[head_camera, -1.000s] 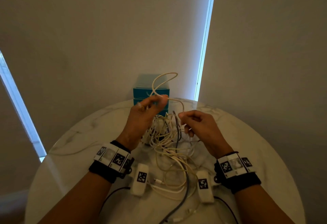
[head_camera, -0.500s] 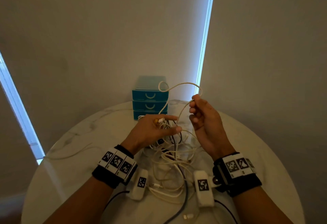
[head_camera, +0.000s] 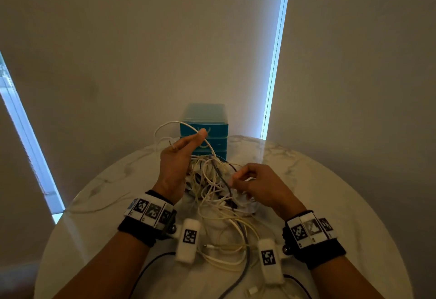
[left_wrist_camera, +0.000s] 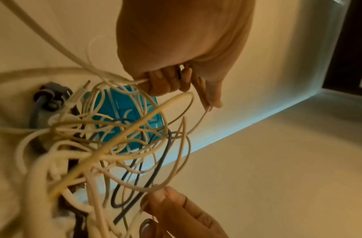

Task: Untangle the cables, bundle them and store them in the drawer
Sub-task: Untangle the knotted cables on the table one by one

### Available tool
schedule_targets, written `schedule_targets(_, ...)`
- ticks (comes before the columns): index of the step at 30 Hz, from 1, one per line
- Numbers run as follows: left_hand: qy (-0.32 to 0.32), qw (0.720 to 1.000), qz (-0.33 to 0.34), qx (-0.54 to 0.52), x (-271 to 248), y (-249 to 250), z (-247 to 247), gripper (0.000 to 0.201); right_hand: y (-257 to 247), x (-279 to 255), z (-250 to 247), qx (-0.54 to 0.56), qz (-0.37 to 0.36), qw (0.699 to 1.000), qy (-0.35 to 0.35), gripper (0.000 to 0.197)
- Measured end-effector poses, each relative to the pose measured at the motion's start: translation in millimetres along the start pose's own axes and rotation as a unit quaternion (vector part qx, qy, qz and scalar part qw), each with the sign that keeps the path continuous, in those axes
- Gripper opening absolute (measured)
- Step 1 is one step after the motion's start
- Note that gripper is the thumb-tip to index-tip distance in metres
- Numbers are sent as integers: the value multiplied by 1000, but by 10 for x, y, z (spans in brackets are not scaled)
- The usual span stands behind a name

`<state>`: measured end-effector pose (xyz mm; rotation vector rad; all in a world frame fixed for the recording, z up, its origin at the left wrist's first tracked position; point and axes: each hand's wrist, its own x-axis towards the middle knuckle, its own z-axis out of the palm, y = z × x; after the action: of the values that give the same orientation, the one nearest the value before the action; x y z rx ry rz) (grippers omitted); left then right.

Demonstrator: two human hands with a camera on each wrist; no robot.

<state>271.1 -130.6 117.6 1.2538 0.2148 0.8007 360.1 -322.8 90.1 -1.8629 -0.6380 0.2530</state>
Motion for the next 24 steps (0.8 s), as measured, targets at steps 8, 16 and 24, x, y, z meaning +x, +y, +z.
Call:
schedule_targets(8,-66,998,-20,2,-49,19,76,27,-135,-34,25,100,-58,993,11,20)
schedule_targets(16,-181,972,68,130,-94,30,75,27,-207,-74,127,105,-122,986,33,13)
schedule_targets(24,-227,940,42,252,17,-19,-61,41,-224,-65,25,177,-105,977,59,19)
